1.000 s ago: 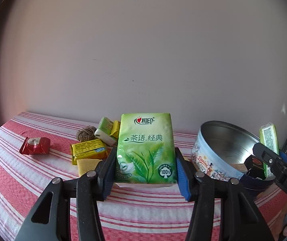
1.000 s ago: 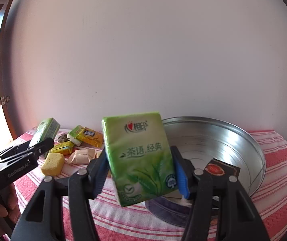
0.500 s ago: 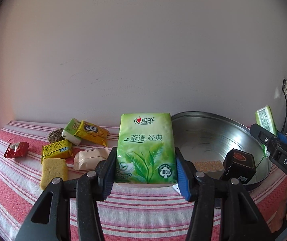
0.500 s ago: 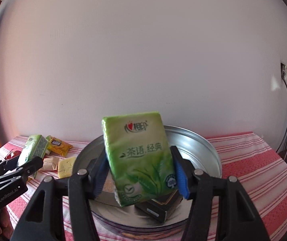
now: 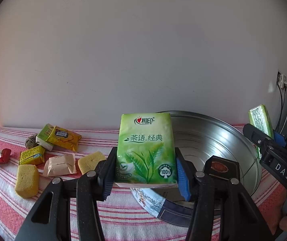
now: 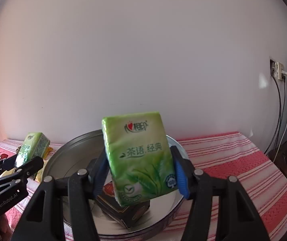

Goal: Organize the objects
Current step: 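Carry the green tissue pack with the left tool while the right tool carries another green pack into the tin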

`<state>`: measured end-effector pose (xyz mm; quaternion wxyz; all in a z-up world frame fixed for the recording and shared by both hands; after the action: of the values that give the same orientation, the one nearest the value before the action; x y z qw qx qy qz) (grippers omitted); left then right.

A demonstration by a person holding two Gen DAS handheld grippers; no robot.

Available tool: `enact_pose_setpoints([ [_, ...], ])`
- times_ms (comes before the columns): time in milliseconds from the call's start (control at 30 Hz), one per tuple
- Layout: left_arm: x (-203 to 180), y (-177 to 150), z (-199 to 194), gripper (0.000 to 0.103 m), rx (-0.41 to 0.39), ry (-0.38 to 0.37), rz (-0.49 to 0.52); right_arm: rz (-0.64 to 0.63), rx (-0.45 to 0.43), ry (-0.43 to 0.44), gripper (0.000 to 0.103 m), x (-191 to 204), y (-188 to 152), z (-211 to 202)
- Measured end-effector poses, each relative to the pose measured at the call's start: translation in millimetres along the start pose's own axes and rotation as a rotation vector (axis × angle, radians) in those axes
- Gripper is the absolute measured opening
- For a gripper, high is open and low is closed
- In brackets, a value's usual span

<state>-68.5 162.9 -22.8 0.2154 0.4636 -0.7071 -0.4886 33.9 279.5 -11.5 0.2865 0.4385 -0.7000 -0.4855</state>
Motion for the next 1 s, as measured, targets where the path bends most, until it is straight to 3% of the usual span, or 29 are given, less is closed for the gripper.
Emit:
enact_pose_setpoints([
  [267, -19, -6, 23, 0.055, 0.050, -0.010, 0.019, 0.024, 0.048, -0.074, 0.059, -22, -8, 21],
  [433, -19, -7, 24, 0.054, 0.059, -0.006, 0.030, 0.051, 0.108, -0.060, 0.059, -27, -19, 39],
  [1000, -16, -4, 29, 0.054, 0.075, 0.013, 0.052, 0.035, 0.144, -0.044, 0.059, -28, -27, 59],
])
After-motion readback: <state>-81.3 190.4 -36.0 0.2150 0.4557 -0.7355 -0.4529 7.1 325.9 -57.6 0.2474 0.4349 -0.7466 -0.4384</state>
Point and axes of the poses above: each gripper's, at about its wrist camera, not at the fingertips, and z roughly the way its jaws point, x to its left, y to its top, the point moved 9 cm from there along z, roughly the way its jaws point, and after that the axes turned 11 degrees about -y, right-handed, at the moved point
